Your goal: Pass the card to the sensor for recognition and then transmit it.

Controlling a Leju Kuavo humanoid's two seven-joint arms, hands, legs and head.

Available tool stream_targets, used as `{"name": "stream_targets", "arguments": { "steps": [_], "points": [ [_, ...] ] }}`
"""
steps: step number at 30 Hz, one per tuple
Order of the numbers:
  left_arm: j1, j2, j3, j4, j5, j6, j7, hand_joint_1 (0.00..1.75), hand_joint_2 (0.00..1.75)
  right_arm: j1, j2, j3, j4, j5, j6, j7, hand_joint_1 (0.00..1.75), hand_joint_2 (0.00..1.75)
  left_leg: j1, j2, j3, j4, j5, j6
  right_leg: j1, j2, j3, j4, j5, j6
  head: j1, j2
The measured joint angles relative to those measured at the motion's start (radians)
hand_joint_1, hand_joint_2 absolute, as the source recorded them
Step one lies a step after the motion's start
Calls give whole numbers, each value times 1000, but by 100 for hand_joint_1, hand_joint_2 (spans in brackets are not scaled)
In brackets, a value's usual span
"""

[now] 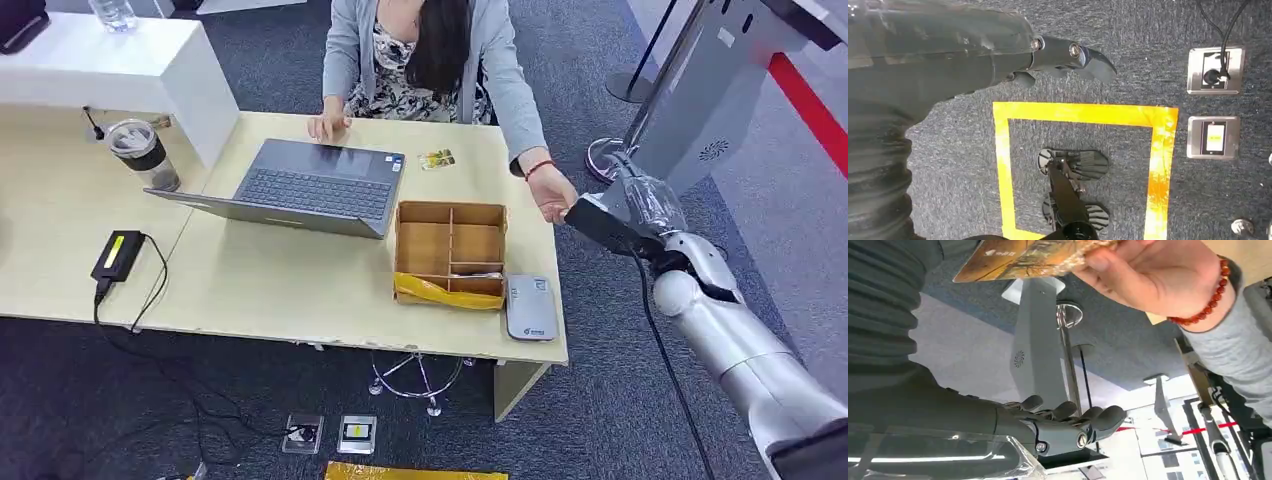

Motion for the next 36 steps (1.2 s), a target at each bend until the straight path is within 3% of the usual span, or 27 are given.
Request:
{"name": "stream_targets", "arguments": {
  "steps": [1, 2, 3, 33, 34, 36],
  "points": [
    [0, 0, 0, 0, 0, 2, 0, 0, 175, 0, 1, 2, -3, 0, 1, 0, 0, 175, 0, 0, 0, 0, 0, 0, 0, 0, 0, 0, 0, 0, 0, 0],
    [0, 0, 0, 0, 0, 3, 0, 0, 175, 1, 2, 5, -7, -2, 2, 1, 169, 175, 0, 0, 0, 0, 0, 0, 0, 0, 0, 0, 0, 0, 0, 0],
    [0, 0, 0, 0, 0, 4, 0, 0, 175, 2, 4, 7, -10, -6, 7, 2, 175, 175, 0, 0, 0, 0, 0, 0, 0, 1, 0, 0, 0, 0, 0, 0],
    [2, 0, 0, 0, 0, 17, 2, 0, 175, 14, 5, 6, -94, -39, 30, 8, 175, 175, 0, 0, 0, 0, 0, 0, 0, 1, 0, 0, 0, 0, 0, 0],
    [2, -1, 0, 0, 3, 18, 2, 0, 0, 17, 4, 5, -109, -45, 35, 10, 175, 175, 0, 1, 1, 0, 0, 0, 0, 2, 0, 0, 0, 0, 0, 0],
    [3, -3, 0, 0, 10, 16, 2, 0, 0, 73, -14, 3, -177, -59, 53, 33, 175, 175, 0, 1, 1, 0, 0, 0, 0, 2, 0, 0, 0, 0, 0, 0]
  ]
}}
